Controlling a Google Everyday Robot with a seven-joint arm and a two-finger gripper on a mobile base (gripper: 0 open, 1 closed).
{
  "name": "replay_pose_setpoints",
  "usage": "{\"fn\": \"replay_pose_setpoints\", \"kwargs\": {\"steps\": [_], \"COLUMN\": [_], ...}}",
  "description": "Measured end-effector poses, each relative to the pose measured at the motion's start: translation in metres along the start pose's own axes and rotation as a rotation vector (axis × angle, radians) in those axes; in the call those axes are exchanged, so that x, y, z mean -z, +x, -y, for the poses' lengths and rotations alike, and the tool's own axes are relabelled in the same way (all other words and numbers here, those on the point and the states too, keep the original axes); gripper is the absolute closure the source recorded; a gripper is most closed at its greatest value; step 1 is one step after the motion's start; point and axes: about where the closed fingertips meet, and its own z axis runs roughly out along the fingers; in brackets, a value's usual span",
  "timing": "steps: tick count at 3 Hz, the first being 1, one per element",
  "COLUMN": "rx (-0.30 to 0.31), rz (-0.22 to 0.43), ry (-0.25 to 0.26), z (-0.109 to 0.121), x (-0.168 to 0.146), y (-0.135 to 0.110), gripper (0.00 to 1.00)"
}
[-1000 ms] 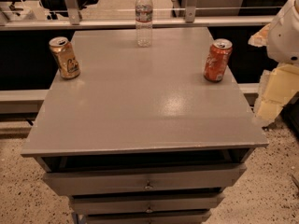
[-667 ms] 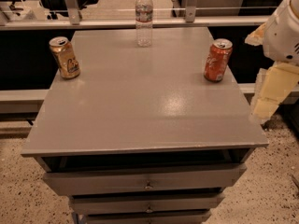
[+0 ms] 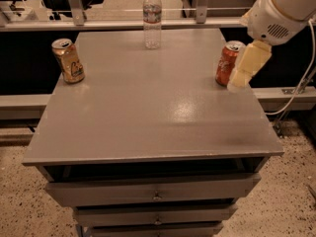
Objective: Pick water bottle
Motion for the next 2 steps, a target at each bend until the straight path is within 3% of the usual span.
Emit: {"fn": "replay_pose_setpoints", "kwargs": {"steps": [2], "rx": [-0.173], "rz": [0.240], "ry": [0.164], "z": [0.123], "x": [-0.040], "y": [-0.058], "gripper": [0.00]}}
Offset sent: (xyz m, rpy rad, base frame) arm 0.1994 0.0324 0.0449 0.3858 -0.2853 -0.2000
